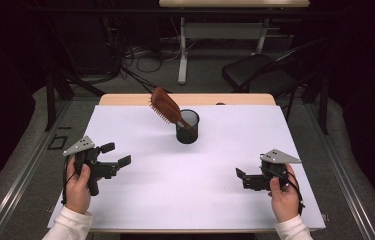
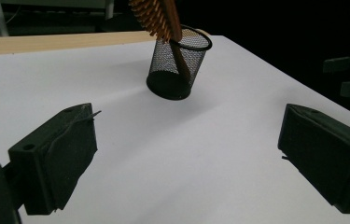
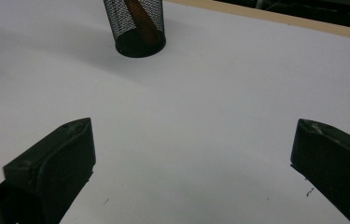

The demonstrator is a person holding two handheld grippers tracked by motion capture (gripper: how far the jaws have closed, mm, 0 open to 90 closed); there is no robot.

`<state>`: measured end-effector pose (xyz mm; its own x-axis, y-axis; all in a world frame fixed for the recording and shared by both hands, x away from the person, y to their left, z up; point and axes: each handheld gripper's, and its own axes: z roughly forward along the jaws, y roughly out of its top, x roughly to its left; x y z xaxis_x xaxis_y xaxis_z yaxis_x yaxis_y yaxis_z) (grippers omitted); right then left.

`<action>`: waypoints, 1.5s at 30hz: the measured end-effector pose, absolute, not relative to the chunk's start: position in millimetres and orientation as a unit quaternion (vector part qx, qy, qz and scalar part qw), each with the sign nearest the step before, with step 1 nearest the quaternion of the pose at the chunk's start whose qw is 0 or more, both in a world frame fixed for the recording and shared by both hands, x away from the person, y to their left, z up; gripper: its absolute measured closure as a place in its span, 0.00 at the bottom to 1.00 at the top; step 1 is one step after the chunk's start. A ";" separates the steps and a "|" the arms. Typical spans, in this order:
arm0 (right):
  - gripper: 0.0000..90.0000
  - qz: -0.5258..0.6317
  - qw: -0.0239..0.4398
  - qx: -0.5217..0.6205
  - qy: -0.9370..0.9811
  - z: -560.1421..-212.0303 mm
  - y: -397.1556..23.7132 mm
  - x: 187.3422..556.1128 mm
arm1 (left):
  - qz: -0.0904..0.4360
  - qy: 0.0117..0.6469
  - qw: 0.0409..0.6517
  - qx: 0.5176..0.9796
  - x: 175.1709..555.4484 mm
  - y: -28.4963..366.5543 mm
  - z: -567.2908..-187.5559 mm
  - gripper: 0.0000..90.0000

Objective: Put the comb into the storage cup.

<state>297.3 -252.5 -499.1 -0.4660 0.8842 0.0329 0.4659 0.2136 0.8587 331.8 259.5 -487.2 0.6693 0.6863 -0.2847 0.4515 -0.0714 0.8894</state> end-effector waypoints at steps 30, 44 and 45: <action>0.00 0.426 0.259 0.492 0.714 -534.9 -269.6 295.1 | 0.133 0.410 0.554 0.712 325.0 271.6 -528.8 0.05; 0.00 0.423 0.263 0.504 0.705 -540.0 -276.7 297.3 | 0.143 0.423 0.542 0.712 328.7 278.9 -539.0 0.06; 0.00 0.423 0.262 0.506 0.705 -540.1 -278.0 297.5 | 0.143 0.423 0.542 0.712 328.8 279.0 -539.2 0.06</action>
